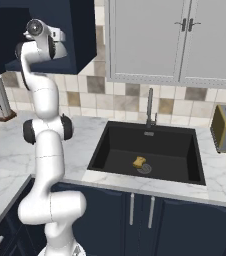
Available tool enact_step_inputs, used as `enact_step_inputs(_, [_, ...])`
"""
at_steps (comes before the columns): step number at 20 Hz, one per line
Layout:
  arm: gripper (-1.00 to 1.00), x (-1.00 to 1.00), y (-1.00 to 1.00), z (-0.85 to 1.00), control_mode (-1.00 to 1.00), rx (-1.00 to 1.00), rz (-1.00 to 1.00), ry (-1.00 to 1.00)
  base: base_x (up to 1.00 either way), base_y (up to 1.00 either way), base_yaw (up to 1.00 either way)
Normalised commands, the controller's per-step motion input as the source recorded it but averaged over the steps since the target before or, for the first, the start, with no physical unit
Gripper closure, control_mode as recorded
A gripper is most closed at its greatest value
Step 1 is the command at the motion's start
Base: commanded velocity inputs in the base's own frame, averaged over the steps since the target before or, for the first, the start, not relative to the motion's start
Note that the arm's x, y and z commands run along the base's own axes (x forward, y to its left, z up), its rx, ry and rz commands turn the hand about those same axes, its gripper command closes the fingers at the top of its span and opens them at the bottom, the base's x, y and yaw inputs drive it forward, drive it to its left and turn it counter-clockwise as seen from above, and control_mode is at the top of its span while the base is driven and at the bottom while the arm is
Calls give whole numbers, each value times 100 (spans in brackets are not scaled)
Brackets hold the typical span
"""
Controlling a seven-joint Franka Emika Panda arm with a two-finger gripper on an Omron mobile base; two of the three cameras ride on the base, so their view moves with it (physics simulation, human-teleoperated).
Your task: Open the cabinet, pick the kettle from the cabinet, and place it in the sink.
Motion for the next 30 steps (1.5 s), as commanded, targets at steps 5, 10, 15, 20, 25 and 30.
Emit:
enact_step_inputs(5, [100,4,19,0,-100,0,0,2,0,0,0])
enact_step_inputs(10, [100,2,7,0,-100,0,0,8,0,0,0])
enact_step_inputs(15, [100,0,2,0,-100,0,0,11,0,0,0])
enact_step_inputs(20, [100,-3,2,0,-100,0,0,9,0,0,0])
enact_step_inputs(25, [100,-9,9,0,-100,0,0,4,0,0,0])
enact_step_inputs(30, [100,-14,14,2,-100,0,-3,0,0,0,0])
